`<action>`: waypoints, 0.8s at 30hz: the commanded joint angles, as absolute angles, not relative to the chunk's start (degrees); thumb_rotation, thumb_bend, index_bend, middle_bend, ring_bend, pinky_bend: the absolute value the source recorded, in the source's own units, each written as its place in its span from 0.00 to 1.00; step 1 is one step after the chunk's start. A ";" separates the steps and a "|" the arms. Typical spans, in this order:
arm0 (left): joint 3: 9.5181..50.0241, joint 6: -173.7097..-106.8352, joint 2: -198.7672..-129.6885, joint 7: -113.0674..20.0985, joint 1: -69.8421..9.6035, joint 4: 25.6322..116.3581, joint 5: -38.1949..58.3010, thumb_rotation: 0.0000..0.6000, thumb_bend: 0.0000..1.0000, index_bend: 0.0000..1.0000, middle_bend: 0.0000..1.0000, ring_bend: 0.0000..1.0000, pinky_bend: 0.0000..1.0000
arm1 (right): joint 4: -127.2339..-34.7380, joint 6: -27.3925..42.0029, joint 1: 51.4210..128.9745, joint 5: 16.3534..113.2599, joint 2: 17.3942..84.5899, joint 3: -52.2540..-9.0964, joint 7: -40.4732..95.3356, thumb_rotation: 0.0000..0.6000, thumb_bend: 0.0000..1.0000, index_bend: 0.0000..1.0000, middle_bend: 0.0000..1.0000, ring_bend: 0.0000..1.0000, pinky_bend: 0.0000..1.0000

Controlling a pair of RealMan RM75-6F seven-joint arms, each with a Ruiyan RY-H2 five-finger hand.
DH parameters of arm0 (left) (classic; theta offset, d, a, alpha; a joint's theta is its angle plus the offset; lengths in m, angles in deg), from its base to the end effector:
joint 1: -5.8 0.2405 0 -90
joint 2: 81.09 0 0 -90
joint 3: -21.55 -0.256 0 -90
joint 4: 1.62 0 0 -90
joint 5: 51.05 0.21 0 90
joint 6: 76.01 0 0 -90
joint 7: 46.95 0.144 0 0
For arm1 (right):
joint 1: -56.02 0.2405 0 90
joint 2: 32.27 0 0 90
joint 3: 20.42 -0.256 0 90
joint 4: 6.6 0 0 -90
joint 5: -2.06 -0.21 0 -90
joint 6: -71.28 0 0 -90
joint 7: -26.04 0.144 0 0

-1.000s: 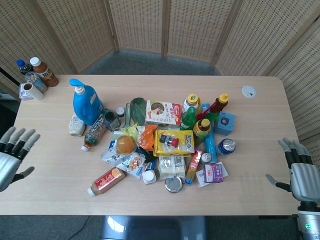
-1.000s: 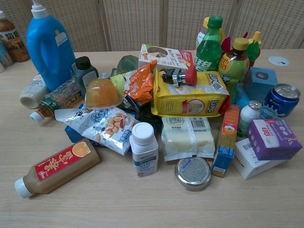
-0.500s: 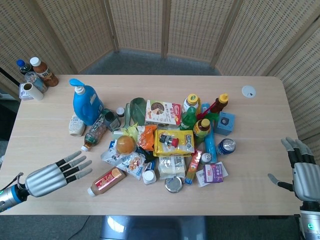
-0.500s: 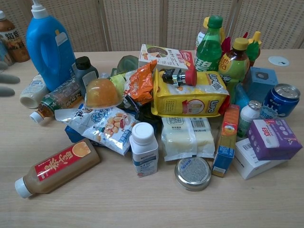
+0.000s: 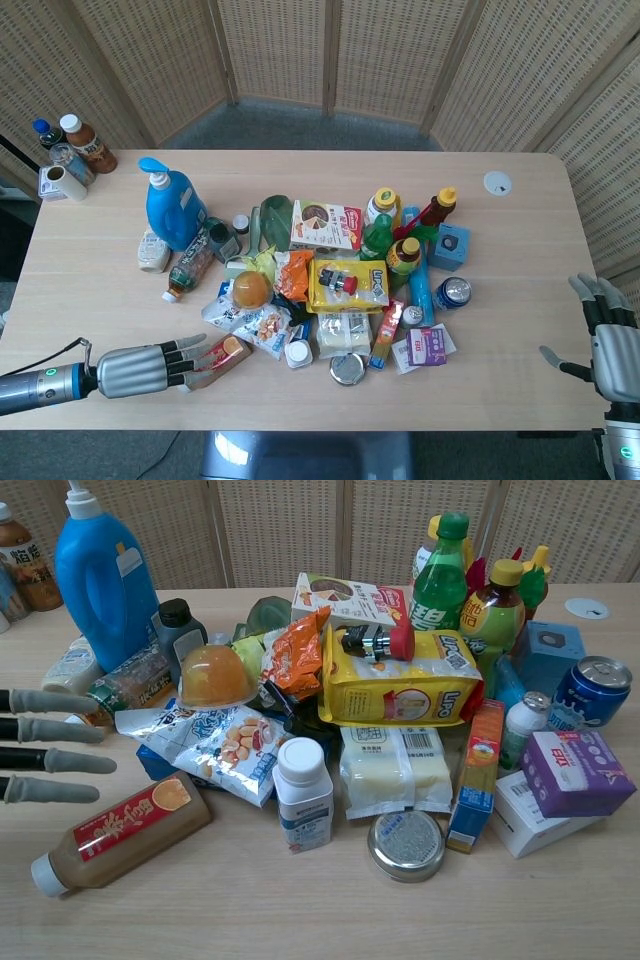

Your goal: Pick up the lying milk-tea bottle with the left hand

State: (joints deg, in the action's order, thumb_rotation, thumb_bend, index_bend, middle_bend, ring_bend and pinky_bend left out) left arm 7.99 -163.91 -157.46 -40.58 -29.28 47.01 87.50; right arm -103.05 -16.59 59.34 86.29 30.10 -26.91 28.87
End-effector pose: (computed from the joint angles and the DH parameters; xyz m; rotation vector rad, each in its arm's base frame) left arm -0.2785 0.2420 0.0736 -2.6284 0.4869 -0.8298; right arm -0.2998 -0.1843 0.1792 1.2571 -0.9145 1.0164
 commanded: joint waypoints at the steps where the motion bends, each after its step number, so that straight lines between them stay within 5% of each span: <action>1: 6.84 -162.46 -158.69 -39.57 -30.26 46.16 88.01 1.00 0.02 0.00 0.00 0.00 0.01 | -103.06 -16.55 59.34 86.23 30.01 -26.95 29.05 1.00 0.00 0.00 0.00 0.00 0.00; 24: 3.08 -153.85 -167.62 -37.03 -37.30 42.33 84.58 1.00 0.02 0.00 0.00 0.00 0.00 | -102.81 -16.59 59.03 85.49 29.13 -27.48 31.79 1.00 0.00 0.00 0.00 0.00 0.00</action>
State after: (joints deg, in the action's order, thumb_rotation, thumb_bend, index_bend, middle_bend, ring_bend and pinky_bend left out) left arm 3.20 -153.94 -167.38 -37.26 -37.10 42.30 84.71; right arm -102.81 -16.59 59.03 85.49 29.14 -27.47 31.80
